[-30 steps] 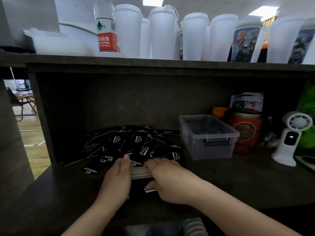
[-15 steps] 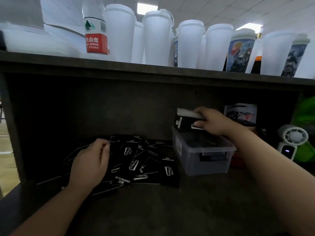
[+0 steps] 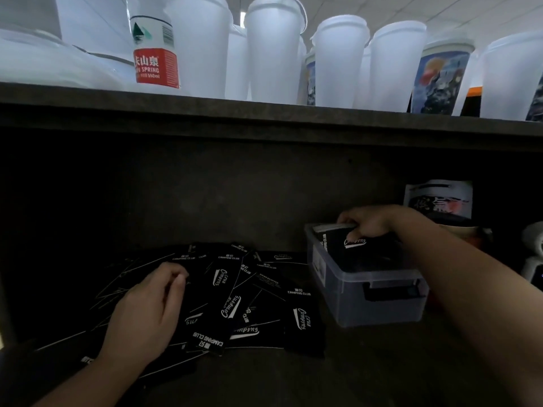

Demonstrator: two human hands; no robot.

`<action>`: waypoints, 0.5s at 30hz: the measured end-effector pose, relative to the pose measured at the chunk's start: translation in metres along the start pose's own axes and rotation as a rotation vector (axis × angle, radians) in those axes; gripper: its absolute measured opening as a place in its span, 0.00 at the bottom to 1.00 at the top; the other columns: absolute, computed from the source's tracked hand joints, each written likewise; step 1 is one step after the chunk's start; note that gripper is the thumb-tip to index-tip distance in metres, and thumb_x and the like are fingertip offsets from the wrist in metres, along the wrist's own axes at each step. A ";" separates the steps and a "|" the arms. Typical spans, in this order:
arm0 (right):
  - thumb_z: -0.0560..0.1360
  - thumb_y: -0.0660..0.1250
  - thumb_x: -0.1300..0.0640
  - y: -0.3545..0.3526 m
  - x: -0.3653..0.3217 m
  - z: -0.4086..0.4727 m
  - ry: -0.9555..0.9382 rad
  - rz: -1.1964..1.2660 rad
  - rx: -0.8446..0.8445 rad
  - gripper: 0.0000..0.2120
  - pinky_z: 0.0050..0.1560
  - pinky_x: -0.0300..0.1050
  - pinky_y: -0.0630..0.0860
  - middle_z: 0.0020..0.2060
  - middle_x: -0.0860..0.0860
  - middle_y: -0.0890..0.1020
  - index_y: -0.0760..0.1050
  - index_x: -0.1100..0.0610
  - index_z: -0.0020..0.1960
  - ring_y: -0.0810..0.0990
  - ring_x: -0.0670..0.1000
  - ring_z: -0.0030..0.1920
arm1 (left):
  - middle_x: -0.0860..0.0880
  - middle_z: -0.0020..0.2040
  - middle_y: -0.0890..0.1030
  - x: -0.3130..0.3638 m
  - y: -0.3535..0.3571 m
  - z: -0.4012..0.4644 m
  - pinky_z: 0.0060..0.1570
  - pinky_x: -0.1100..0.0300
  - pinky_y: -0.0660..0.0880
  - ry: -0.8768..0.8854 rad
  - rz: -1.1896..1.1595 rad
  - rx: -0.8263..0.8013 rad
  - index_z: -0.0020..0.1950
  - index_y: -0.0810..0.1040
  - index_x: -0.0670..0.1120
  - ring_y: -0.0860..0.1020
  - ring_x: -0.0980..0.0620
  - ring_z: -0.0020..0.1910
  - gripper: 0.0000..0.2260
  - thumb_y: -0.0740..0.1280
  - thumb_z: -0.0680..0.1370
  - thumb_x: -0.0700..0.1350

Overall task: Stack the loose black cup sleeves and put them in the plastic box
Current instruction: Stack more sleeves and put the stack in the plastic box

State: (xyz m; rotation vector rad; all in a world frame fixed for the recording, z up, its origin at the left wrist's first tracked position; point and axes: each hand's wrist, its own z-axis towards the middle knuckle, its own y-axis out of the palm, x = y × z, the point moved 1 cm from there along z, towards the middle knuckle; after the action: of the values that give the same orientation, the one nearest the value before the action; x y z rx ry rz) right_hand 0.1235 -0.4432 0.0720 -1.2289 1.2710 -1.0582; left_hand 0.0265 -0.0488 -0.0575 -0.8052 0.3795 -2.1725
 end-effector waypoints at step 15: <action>0.69 0.76 0.46 0.040 -0.013 0.016 0.065 -0.432 0.047 0.30 0.54 0.46 0.75 0.62 0.55 0.76 0.72 0.58 0.64 0.77 0.54 0.59 | 0.58 0.40 0.79 -0.004 0.005 0.001 0.38 0.58 0.73 -0.036 -0.046 -0.032 0.47 0.76 0.56 0.78 0.60 0.40 0.10 0.55 0.78 0.53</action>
State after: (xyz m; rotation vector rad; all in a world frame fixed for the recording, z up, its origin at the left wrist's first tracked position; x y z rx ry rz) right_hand 0.1356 -0.4260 0.0319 -1.4814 1.0436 -1.4371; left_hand 0.0318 -0.0492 -0.0610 -0.8775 0.3820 -2.1962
